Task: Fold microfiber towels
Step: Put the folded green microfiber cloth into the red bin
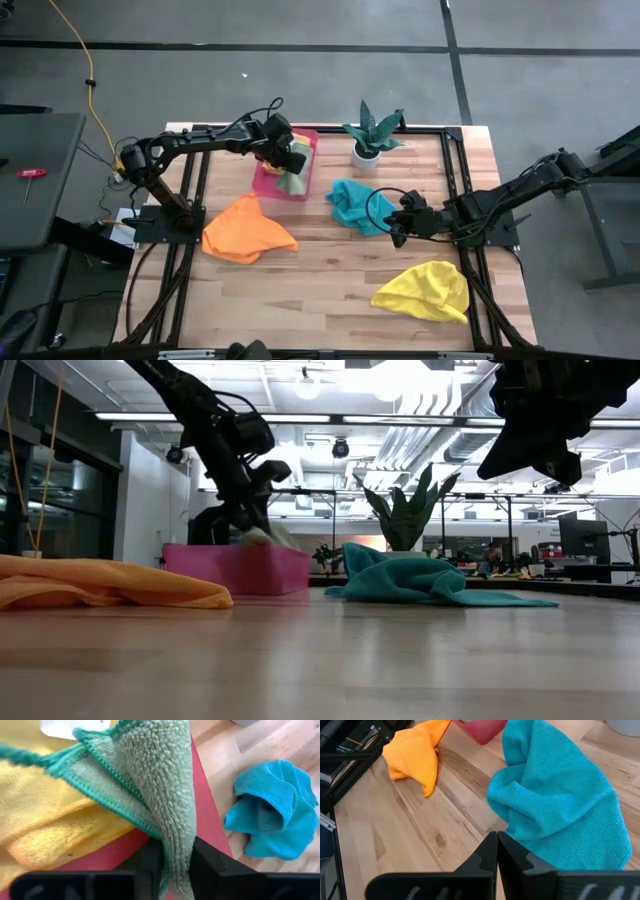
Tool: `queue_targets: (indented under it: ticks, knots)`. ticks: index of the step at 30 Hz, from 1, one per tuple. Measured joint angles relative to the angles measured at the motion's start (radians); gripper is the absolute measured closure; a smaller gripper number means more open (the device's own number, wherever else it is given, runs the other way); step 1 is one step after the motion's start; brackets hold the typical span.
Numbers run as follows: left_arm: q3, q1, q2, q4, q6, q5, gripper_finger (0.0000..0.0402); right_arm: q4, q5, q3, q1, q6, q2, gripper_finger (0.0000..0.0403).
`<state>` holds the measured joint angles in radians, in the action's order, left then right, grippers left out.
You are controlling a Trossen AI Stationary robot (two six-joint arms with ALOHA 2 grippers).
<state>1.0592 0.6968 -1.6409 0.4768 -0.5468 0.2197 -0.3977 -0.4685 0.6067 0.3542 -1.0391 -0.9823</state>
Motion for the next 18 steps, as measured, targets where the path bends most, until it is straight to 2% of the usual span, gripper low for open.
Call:
queue_targets:
  ticks: [10, 18]
  knots:
    - [0.005, 0.014, 0.0, 0.005, 0.055, -0.045, 0.0246, 0.0, -0.001, 0.0, 0.0, -0.011, 0.0, 0.0402]
    - [0.119, 0.109, 0.025, 0.131, 0.167, -0.053, 0.0203, 0.003, 0.002, 0.0, 0.0, -0.011, 0.0, 0.0402]
